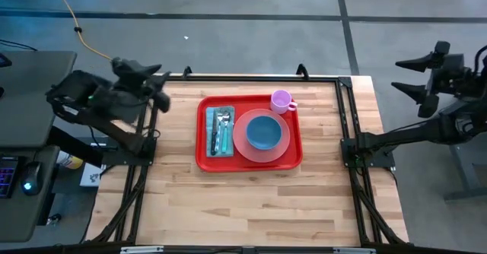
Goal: Set up tray
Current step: Return To Home Position
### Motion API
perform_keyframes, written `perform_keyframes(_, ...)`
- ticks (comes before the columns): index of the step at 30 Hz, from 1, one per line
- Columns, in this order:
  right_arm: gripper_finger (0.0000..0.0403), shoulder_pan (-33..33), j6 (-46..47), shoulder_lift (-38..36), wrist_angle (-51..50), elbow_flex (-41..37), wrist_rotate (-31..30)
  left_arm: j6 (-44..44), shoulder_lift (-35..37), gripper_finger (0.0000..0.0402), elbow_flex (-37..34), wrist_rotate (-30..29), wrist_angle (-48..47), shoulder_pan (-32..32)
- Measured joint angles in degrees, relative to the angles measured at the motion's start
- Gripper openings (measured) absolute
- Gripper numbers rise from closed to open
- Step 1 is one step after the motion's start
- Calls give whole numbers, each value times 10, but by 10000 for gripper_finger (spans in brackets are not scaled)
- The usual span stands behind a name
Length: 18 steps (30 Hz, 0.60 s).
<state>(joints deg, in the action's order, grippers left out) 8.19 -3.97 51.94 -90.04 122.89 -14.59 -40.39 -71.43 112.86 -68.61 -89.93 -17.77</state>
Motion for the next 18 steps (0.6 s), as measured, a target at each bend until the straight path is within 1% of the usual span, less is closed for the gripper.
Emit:
perform_keyframes(3,266,0,36,-8,0,0,-5,-3,51,177,-57,-22,0,-37)
perform_keyframes(5,266,0,55,-13,0,0,-11,-19,86,177,-107,-28,-1,-54)
perform_keyframes(12,266,0,123,-21,0,0,-20,-141,241,177,-318,-44,0,-109)
perform_keyframes(18,266,0,141,-24,16,0,-13,-204,357,177,-479,-41,15,-175)
